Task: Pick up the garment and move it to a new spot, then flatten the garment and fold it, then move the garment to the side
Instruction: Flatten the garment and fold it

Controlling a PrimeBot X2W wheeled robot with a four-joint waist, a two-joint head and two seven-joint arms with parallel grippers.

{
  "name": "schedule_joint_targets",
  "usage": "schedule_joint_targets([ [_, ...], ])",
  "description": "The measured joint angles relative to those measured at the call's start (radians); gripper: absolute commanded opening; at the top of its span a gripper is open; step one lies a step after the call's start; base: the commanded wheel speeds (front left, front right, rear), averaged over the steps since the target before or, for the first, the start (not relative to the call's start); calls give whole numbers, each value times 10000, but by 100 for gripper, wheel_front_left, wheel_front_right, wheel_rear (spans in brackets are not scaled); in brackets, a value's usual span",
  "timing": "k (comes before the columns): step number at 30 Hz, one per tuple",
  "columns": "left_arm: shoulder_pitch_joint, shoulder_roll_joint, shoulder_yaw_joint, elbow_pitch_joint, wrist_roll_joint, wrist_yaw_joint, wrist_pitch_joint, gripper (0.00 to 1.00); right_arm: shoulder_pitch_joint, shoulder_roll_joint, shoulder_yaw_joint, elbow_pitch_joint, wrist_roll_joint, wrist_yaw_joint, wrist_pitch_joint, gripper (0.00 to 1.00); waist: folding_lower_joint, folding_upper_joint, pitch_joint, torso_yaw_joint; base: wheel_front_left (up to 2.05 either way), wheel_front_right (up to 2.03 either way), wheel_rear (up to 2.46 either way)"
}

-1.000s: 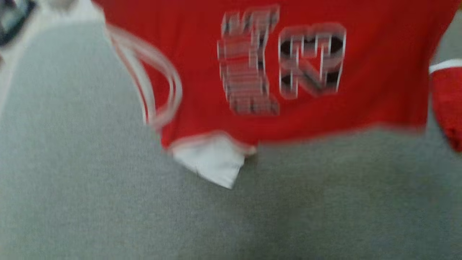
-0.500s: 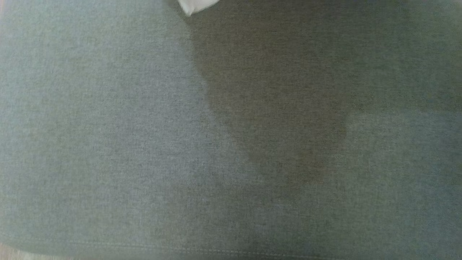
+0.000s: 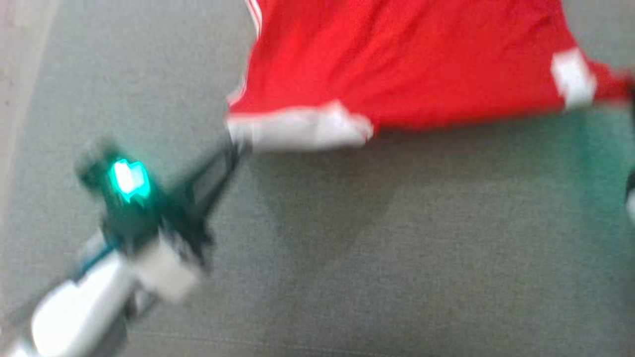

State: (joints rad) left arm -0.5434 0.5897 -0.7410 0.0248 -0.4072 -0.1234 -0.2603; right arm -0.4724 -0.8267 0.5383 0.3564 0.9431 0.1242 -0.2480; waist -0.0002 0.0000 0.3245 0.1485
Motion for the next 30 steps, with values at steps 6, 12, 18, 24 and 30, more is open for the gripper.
schedule_joint_targets([
  [6,3594,-38,-13,-244,-280,2,10,0,3835,608,-1605,-1043,-347,0,-2,0,-2,0,-903,-30,0,0,0],
  [12,4797,75,-81,-453,-255,-2,12,0,6394,1158,-2364,-1942,-506,0,0,0,-2,1,-1454,-5,0,0,0],
  [18,4522,184,132,-612,-261,-13,35,0,6631,1304,-3384,-2685,-675,0,343,0,1,0,-1432,-7,0,0,0],
  [24,2206,119,140,-203,-343,-15,35,0,5480,1536,-3576,-2748,-1108,0,1214,0,3,0,-876,-42,0,0,0],
  [30,-865,-12,-1114,999,-464,-90,33,0,3391,1532,-3417,-2499,-1438,0,1990,0,4,0,22,-94,0,0,0],
])
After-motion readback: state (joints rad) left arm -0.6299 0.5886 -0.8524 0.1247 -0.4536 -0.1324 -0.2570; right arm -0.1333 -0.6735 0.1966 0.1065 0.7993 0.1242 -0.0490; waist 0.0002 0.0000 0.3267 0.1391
